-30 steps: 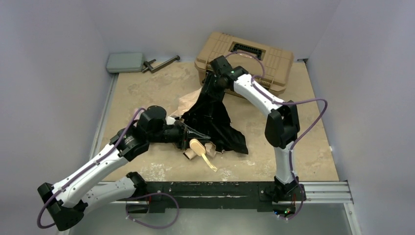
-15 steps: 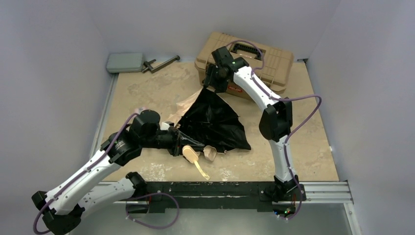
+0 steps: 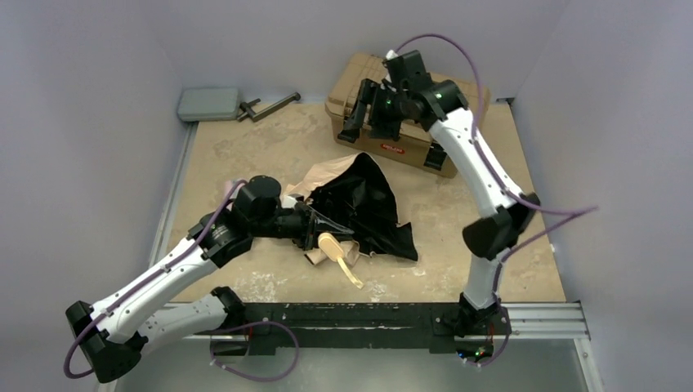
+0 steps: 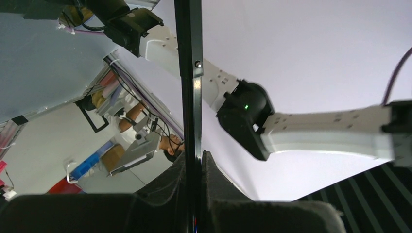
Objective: Open the umbrella
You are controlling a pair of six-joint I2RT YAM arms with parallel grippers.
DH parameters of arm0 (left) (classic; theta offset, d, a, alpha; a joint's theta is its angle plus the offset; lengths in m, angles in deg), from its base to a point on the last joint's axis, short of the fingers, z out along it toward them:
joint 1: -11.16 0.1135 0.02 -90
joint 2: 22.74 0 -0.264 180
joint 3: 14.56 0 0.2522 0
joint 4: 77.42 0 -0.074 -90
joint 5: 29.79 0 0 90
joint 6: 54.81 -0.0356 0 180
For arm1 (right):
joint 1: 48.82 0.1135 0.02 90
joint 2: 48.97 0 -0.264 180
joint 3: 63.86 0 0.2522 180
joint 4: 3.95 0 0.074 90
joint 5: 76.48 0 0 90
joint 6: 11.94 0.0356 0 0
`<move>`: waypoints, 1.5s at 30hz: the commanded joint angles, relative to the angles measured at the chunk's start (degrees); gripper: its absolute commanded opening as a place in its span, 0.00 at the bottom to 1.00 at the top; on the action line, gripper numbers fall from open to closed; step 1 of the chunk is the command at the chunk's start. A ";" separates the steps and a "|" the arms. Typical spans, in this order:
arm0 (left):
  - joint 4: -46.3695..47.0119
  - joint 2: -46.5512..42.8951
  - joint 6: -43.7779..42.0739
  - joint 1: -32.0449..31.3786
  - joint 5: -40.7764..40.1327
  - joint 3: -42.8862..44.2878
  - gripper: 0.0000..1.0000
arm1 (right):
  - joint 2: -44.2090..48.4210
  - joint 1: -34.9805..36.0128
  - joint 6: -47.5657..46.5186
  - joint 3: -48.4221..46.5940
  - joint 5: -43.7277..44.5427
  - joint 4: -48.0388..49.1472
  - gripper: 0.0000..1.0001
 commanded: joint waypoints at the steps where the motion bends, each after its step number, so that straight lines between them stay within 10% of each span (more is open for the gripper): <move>1: 7.73 0.49 3.14 -0.25 1.66 -0.26 0.00 | 15.46 -0.28 11.49 11.55 0.25 0.25 0.66; 10: 12.42 4.90 -0.56 -0.17 6.07 1.44 0.00 | 38.81 0.55 36.08 52.45 -7.47 25.41 0.52; 24: 7.52 10.10 -9.22 -0.16 12.20 6.53 0.00 | 28.75 9.29 40.79 57.34 -9.31 31.93 0.30; 45: 3.64 12.61 -14.14 0.00 13.39 8.68 0.00 | 29.22 2.02 28.85 58.49 -6.83 22.64 0.38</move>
